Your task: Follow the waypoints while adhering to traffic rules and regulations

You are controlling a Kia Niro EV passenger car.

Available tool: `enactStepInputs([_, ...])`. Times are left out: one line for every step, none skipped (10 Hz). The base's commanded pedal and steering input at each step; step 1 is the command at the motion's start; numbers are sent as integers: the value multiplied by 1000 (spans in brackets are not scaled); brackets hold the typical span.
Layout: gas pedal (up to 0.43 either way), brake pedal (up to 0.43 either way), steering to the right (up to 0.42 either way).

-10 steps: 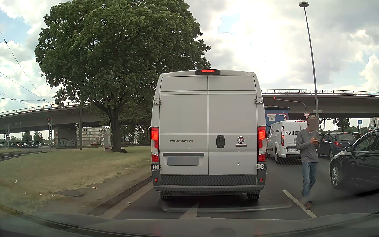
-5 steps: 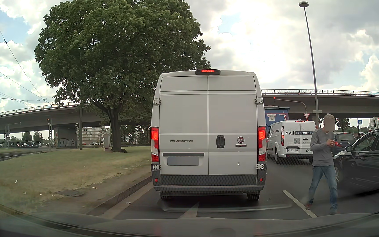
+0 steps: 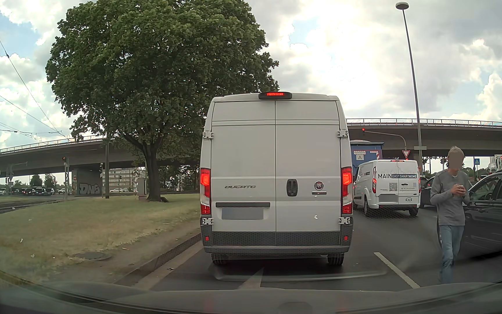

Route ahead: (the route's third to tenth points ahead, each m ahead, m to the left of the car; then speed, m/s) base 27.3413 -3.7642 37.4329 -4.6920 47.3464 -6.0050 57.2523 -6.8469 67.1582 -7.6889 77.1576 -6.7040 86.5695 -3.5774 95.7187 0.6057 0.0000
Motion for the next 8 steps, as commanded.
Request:
enactStepInputs([0,317,2])
enactStepInputs([0,317,2])
enactStepInputs([0,317,2])
enactStepInputs([0,323,2])
enactStepInputs([0,323,2])
enactStepInputs([0,317,2])
enactStepInputs([0,317,2])
enactStepInputs([0,317,2])
